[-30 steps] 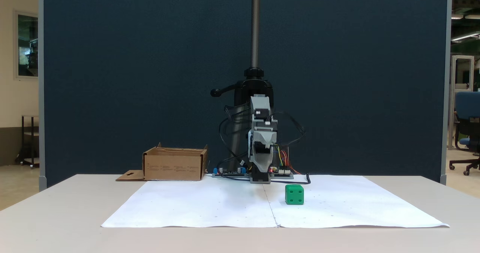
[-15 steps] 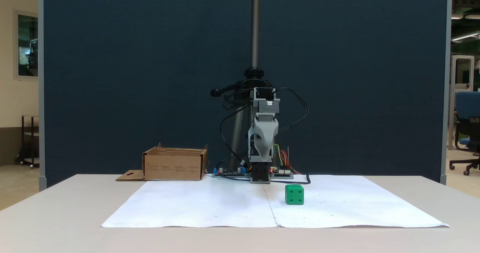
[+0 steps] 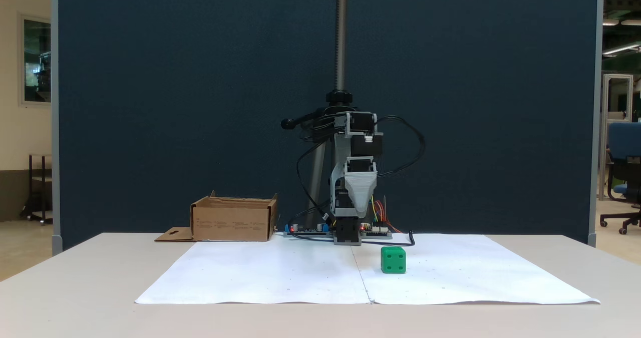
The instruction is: Grasp a green dice and put it in the bin.
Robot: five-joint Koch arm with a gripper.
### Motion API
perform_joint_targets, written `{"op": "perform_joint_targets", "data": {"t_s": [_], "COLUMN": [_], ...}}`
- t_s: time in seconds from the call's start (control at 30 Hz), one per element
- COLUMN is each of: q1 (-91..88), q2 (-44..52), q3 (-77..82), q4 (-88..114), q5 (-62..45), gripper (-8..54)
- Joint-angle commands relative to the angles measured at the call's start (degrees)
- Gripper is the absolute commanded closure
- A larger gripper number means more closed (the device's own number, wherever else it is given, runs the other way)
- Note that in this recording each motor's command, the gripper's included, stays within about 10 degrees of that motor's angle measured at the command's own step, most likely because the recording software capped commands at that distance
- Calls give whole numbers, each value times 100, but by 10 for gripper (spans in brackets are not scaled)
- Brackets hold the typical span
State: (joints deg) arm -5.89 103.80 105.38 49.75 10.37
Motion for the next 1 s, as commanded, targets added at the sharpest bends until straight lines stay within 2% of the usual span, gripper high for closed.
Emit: {"op": "perform_joint_targets", "data": {"t_s": [0.0,0.4,0.97], "q1": [-299,-923,-949], "q2": [18,-519,-1564], "q3": [-290,-334,-580], "q4": [211,114,-229], "q5": [422,1072,1143], "gripper": [42,41,41]}}
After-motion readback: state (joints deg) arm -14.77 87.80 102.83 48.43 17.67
